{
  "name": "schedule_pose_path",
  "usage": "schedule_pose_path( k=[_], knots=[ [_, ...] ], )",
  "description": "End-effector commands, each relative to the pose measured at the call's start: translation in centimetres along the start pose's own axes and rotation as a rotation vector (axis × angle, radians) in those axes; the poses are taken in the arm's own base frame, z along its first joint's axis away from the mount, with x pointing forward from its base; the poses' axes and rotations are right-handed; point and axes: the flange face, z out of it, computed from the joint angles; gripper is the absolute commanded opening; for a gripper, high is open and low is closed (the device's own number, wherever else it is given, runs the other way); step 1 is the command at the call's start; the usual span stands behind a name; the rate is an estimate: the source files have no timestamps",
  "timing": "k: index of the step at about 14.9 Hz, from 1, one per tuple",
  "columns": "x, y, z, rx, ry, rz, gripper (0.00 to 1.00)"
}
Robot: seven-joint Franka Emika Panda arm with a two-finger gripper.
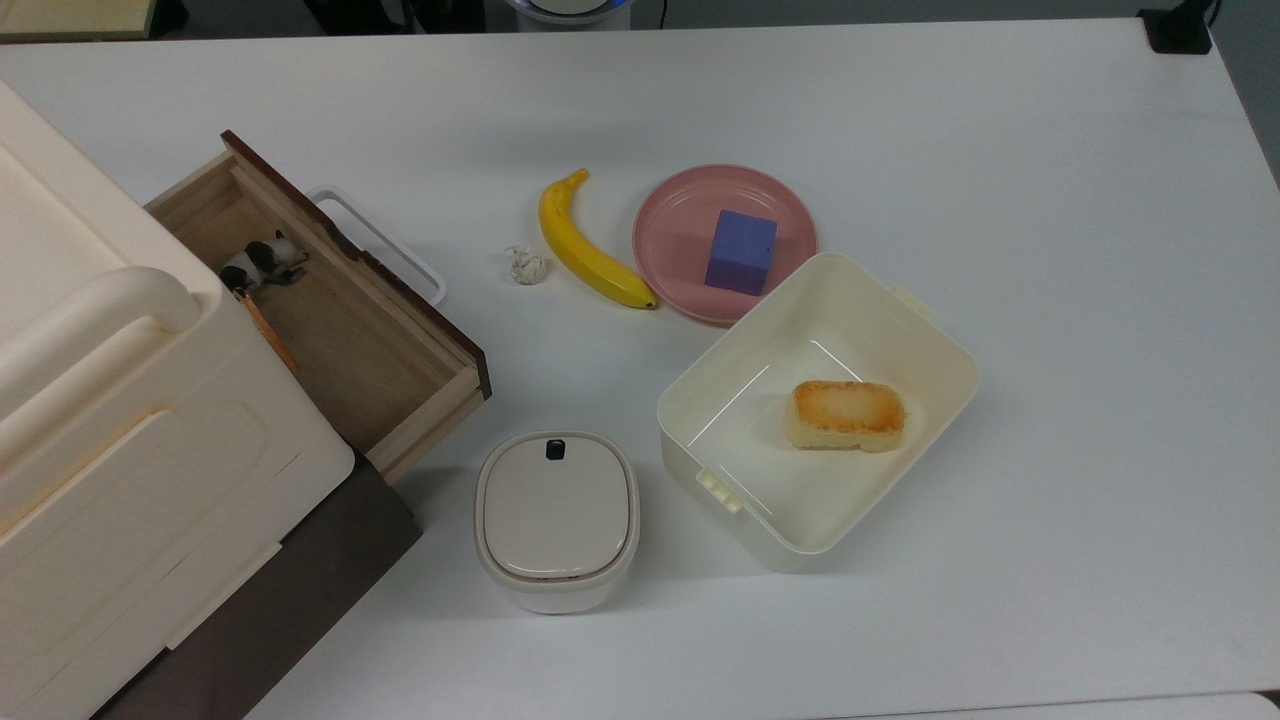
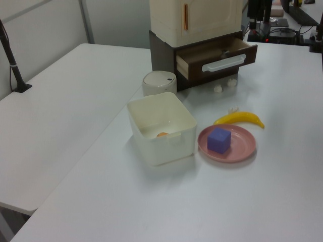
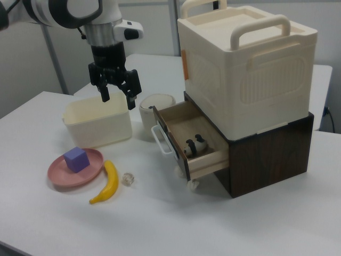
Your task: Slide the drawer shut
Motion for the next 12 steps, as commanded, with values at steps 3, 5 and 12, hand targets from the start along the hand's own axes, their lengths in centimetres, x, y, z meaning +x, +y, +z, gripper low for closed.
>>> schedule_pose_path(
  k=[3, 5, 12],
  knots=[
    [-0.7, -0.3, 1.4, 0.013, -0.05, -0.015, 1.0],
    [-0.4, 0.0, 1.4, 0.011, -0.024, -0.012, 1.0],
    [-0.8, 0.2, 7.5, 0.003, -0.071, 0.051, 0.89]
  ],
)
